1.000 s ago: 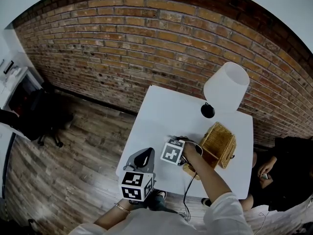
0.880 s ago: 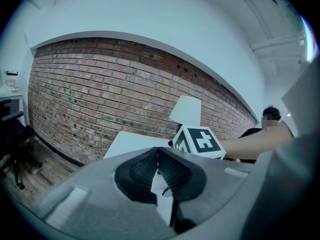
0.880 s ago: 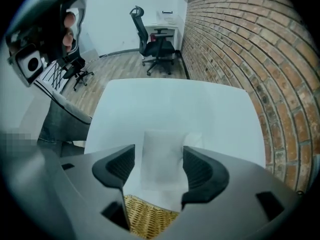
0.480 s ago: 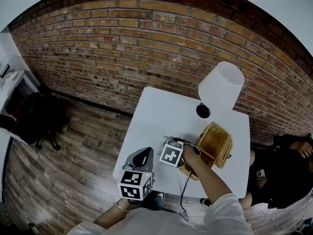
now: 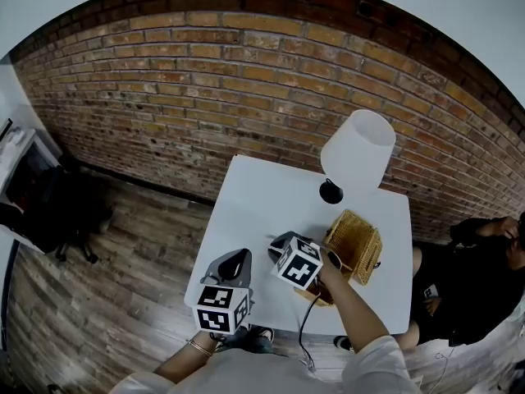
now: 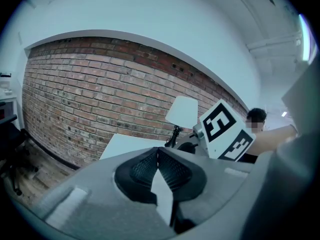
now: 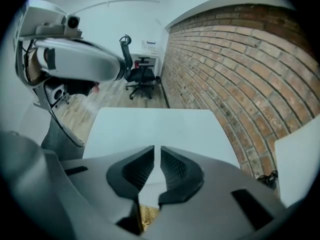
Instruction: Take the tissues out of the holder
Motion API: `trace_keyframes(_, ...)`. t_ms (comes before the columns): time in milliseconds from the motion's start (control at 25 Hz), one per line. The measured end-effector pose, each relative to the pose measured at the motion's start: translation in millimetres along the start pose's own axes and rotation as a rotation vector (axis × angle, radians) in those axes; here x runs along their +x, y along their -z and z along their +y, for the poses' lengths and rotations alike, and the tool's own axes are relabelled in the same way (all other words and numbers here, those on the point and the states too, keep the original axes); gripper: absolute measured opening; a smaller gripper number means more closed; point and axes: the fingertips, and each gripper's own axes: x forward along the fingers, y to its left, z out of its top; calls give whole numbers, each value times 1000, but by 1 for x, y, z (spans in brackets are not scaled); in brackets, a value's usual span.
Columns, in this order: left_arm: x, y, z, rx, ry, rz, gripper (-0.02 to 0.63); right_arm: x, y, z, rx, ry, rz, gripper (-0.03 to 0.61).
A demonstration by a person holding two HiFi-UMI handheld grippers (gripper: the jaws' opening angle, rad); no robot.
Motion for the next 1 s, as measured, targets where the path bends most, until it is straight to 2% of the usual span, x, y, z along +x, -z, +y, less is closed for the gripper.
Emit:
trace_keyframes(240,4,-5,-7,22,15,-7,8,-42,-5,-17,224,131,-217,6)
trace_keyframes(360,5,-4,-14,41,29,-4,8,-64,0,-25,332,240,-320,6)
trace_keyframes(520,7,-6,-23,55,49,-2,8,-96,16,-28,468,381,-404,6)
trace_keyframes(680,11,-6,-35,71,77,4,8,-124,37,-29,662,503,-508,6)
trace_keyframes(840,16,-5,-50,77,108,8,8,-138,63,-18,819,567,-564,6)
trace_keyframes(1000,21,1,-67,73,144,18,8,-152,90,-4,908,667,-578,6)
